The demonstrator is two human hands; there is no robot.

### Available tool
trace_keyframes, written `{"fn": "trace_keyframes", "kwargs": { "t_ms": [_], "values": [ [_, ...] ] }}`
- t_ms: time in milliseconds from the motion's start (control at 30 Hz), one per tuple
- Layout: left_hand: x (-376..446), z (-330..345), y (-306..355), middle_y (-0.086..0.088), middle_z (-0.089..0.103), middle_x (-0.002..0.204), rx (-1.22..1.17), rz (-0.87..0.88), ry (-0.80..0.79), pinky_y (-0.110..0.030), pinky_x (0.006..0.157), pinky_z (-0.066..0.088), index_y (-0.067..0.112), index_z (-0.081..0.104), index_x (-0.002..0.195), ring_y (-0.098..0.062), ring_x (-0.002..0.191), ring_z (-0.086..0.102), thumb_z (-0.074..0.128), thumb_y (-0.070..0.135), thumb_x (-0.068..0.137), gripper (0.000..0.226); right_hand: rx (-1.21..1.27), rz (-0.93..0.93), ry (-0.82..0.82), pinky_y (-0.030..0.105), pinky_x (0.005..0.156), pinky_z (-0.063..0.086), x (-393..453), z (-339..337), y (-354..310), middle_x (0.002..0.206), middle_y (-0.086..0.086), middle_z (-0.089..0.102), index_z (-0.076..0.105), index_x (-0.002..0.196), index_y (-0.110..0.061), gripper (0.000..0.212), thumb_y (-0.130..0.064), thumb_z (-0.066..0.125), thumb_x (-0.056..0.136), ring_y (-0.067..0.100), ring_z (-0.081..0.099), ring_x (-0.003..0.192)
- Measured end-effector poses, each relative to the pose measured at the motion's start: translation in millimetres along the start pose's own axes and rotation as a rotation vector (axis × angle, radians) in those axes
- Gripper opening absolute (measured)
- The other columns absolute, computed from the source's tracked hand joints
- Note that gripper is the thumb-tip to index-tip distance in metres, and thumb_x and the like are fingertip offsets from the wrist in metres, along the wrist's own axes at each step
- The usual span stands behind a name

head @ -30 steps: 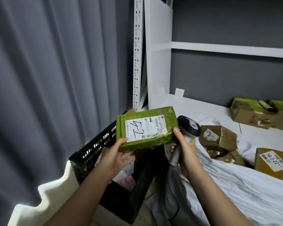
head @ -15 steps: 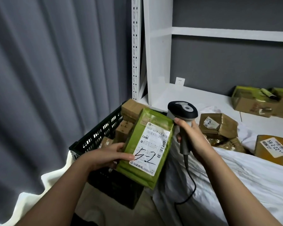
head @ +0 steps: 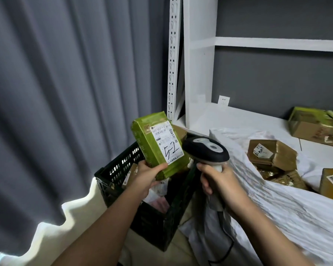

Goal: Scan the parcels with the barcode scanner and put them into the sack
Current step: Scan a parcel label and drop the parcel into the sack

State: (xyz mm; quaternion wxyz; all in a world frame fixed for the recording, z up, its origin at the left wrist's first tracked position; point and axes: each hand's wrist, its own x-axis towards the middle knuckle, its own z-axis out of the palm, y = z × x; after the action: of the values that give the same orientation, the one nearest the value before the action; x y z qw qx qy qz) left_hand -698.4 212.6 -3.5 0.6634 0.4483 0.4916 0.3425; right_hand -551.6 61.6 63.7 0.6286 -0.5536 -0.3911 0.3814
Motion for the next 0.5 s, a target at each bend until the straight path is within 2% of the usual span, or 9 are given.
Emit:
{"fn": "trace_keyframes", "kwargs": {
  "t_ms": [133, 267, 500],
  "values": [
    [10.8, -1.4, -4.3, -0.009, 0.063, 0.122, -0.003, 0.000, -0.016, -0.042, 0.086, 0.057, 0.012, 0.042, 0.130, -0.024, 0.101, 0.068, 0.088, 0.018, 0.066, 0.080, 0.026, 0.015, -0.049, 0.026, 0.039, 0.027, -1.2, -4.3, -4.9, 0.043, 0.007, 0.041, 0.044, 0.064, -0.007, 0.027, -0.020, 0.064, 0.077, 0.016, 0.031, 0.033],
    [14.1, -2.1, -6.1, -0.009, 0.063, 0.121, -0.002, 0.000, -0.020, -0.044, 0.089, 0.056, 0.012, 0.041, 0.130, -0.025, 0.102, 0.067, 0.086, 0.014, 0.067, 0.077, -0.039, 0.014, -0.063, 0.026, 0.039, 0.027, -1.1, -7.2, -5.8, 0.043, 0.007, 0.039, 0.043, 0.064, -0.007, 0.032, 0.000, 0.056, 0.093, 0.016, 0.030, 0.033],
    [11.6, 1.0, -4.3, -0.007, 0.063, 0.121, 0.012, -0.004, -0.028, -0.038, 0.083, 0.057, 0.013, 0.042, 0.129, -0.023, 0.102, 0.066, 0.083, 0.015, 0.072, 0.071, -0.088, 0.013, -0.051, 0.027, 0.043, 0.029, -2.6, -7.0, -7.1, 0.044, 0.009, 0.039, 0.042, 0.061, -0.006, 0.034, 0.000, 0.054, 0.092, 0.017, 0.032, 0.034]
  ]
}}
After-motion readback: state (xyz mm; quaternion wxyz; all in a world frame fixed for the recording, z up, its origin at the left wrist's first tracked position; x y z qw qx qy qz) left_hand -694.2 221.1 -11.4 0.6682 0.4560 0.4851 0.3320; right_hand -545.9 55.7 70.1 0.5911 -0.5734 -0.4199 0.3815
